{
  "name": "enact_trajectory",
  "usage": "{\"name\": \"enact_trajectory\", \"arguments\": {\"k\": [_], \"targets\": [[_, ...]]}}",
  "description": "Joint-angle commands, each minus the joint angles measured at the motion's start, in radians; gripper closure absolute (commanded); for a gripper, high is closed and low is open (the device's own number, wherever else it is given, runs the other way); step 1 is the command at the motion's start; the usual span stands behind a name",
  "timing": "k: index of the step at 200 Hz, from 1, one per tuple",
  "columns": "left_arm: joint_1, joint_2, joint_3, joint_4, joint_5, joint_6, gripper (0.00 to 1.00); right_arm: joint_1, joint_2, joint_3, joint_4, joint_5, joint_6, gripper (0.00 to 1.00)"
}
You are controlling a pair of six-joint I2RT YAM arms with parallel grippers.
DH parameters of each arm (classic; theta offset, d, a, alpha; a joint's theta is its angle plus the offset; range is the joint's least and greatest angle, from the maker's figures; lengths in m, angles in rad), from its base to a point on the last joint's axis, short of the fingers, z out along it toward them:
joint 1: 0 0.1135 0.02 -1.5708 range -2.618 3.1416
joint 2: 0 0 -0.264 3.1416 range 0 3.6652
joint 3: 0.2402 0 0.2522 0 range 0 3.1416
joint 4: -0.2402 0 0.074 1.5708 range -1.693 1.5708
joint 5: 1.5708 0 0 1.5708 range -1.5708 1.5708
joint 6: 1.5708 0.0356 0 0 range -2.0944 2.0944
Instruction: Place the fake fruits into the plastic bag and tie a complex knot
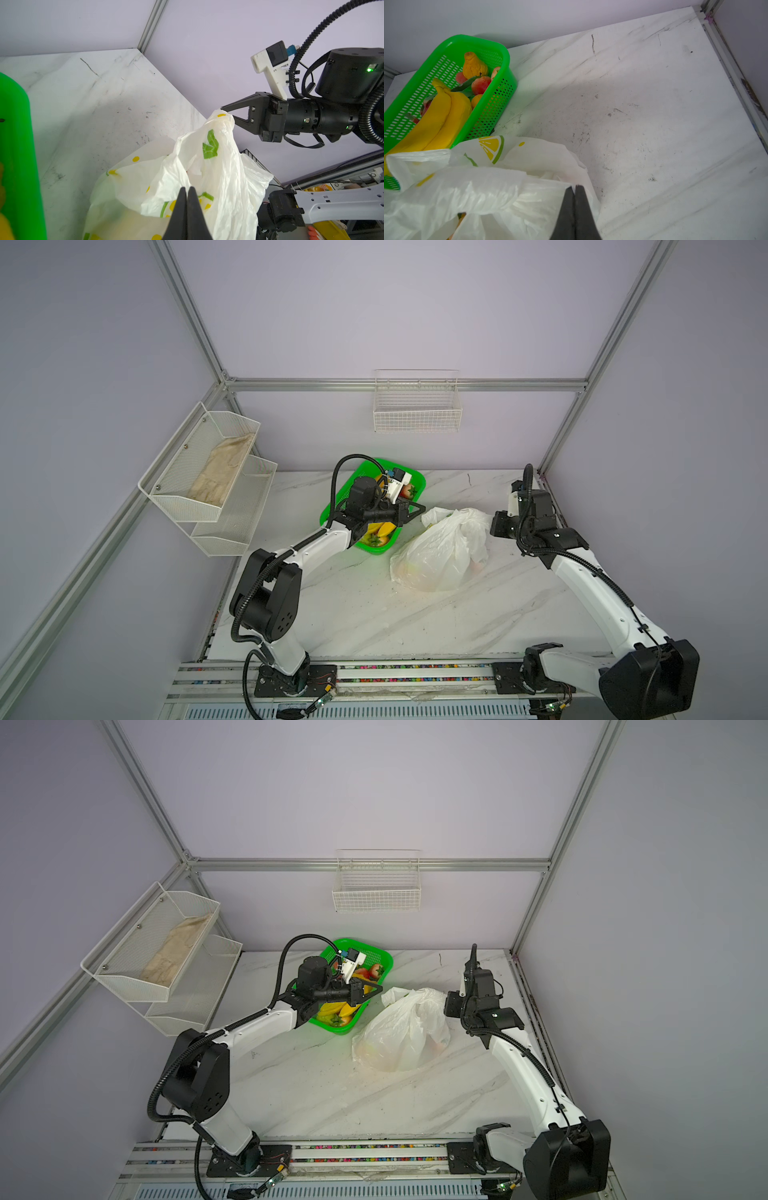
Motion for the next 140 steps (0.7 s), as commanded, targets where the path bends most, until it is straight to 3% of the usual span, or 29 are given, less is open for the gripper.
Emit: {"name": "enact_trajectory", "arguments": {"k": [1, 63, 109, 140], "targets": [[0.001, -0.054, -0.04, 0.02, -0.014, 0.017, 1.0, -0.002, -0.012, -0.026, 0.045, 0.001, 0.02, 1.0], [-0.071, -0.007, 0.02, 0.026, -0.007, 0.075, 1.0, 0.0, -0.037, -0.056, 0.166, -0.169, 0.009, 1.0], [-0.09, 0.03, 0.061, 0.027, -0.003, 0.078, 0.81, 0.0, -0.025, -0.086, 0.239, -0.255, 0.018, 1.0], [-0.106, 0.049, 0.081, 0.024, 0.009, 0.08, 0.8, -0.001, -0.009, -0.098, 0.281, -0.286, 0.031, 1.0]]}}
